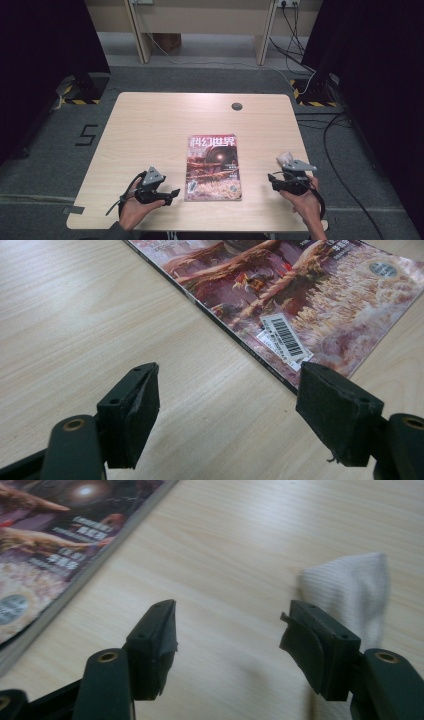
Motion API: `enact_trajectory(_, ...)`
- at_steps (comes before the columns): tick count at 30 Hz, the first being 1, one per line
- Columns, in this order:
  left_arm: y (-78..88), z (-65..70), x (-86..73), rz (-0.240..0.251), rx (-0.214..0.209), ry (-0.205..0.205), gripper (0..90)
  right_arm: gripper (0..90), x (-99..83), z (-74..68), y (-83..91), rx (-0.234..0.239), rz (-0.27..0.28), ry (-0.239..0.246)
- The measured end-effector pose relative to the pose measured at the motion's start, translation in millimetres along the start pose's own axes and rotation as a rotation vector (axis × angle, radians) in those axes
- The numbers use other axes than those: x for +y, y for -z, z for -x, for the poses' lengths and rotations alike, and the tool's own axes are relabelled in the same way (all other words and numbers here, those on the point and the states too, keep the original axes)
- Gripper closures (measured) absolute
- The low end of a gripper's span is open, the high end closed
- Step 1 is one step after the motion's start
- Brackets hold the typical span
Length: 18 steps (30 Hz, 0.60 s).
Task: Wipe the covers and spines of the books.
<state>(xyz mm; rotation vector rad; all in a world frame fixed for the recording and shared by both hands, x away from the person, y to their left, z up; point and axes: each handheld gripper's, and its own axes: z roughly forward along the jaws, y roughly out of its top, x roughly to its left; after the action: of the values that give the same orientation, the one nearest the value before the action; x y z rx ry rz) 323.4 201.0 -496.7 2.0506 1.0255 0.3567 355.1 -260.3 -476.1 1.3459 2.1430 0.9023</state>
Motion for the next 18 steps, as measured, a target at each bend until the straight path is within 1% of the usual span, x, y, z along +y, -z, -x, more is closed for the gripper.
enact_trajectory(1,0.4,-0.5,0.0,0.000,0.002,-0.003,24.9,39.5,-0.4,3.5,1.1,-0.015,0.001,-0.021)
enact_trajectory(2,0.4,-0.5,0.0,0.000,0.002,-0.003,24.8,39.5,-0.4,3.5,1.1,-0.015,0.001,-0.021)
enact_trajectory(3,0.5,-0.4,0.0,0.002,0.005,-0.003,24.8,40.0,-1.0,8.1,2.0,-0.025,0.003,-0.024)
enact_trajectory(4,0.1,-0.3,-0.3,-0.001,0.003,-0.005,24.9,40.4,-1.8,15.4,3.8,-0.048,0.003,-0.034)
enact_trajectory(7,-0.4,-0.3,-0.6,-0.003,0.002,-0.005,24.9,42.7,-3.0,25.1,5.3,-0.080,0.006,-0.055)
enact_trajectory(10,-0.6,-0.4,-0.4,-0.005,0.003,-0.006,24.9,46.6,-5.7,30.8,2.5,-0.090,-0.019,-0.054)
enact_trajectory(11,-0.8,-0.4,-0.5,-0.006,0.003,-0.005,24.9,46.6,-5.7,30.8,2.5,-0.090,-0.019,-0.054)
enact_trajectory(12,-1.2,-0.5,-0.6,-0.008,0.002,-0.004,24.9,49.3,-7.8,33.0,-0.8,-0.096,-0.034,-0.056)
enact_trajectory(13,-1.2,-0.5,-0.6,-0.008,0.002,-0.004,24.9,49.3,-7.8,33.0,-0.8,-0.096,-0.034,-0.056)
enact_trajectory(15,-1.8,-0.3,-1.1,-0.009,0.003,-0.003,24.9,54.3,-9.3,36.3,-4.5,-0.109,-0.049,-0.044)
enact_trajectory(17,-1.9,-0.3,-1.0,-0.009,0.004,-0.002,24.9,57.8,-10.0,39.0,-6.2,-0.113,-0.060,-0.047)
enact_trajectory(18,-1.7,-0.3,-0.7,-0.008,0.003,-0.004,24.9,59.9,-10.8,40.8,-7.2,-0.108,-0.060,-0.052)
